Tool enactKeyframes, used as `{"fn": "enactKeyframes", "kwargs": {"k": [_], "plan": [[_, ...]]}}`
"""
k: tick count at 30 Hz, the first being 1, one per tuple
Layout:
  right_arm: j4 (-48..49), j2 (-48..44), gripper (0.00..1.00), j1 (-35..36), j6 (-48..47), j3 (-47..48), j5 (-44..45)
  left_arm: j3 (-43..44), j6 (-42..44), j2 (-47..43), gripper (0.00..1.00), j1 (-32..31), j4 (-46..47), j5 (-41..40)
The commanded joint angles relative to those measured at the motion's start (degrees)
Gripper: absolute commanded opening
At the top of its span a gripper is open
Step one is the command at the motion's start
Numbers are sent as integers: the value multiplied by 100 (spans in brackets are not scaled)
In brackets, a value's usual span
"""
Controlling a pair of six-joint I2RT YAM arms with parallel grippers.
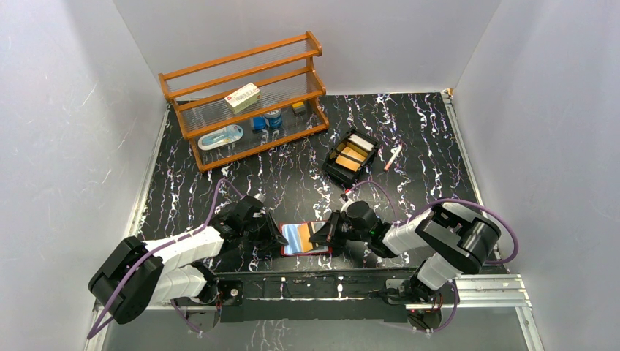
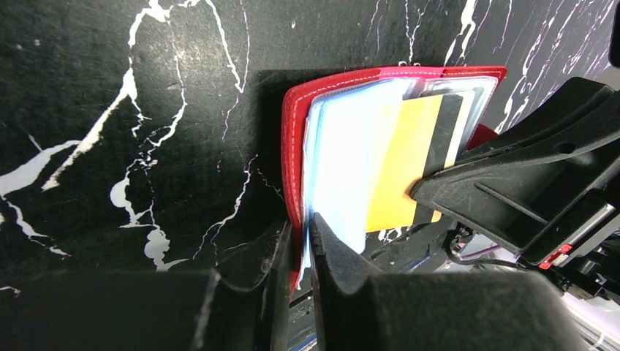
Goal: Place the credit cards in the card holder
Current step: Insert the credit card into the card slot.
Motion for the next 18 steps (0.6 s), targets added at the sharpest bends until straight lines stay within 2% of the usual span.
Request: {"fn": "enactKeyframes", "kwargs": {"k": [1, 6, 13, 18], "plan": [[95, -59, 0, 87, 14, 30, 78, -61, 94, 45, 13, 4, -136, 176], [23, -153, 0, 90, 30, -6, 296, -73, 84, 30, 14, 5, -191, 163], [407, -110, 0, 90, 181, -176, 396, -81, 60, 73, 13, 5, -136, 211], [245, -84, 0, 118, 80, -31, 368, -90, 36, 65, 11, 5, -125, 254]]}}
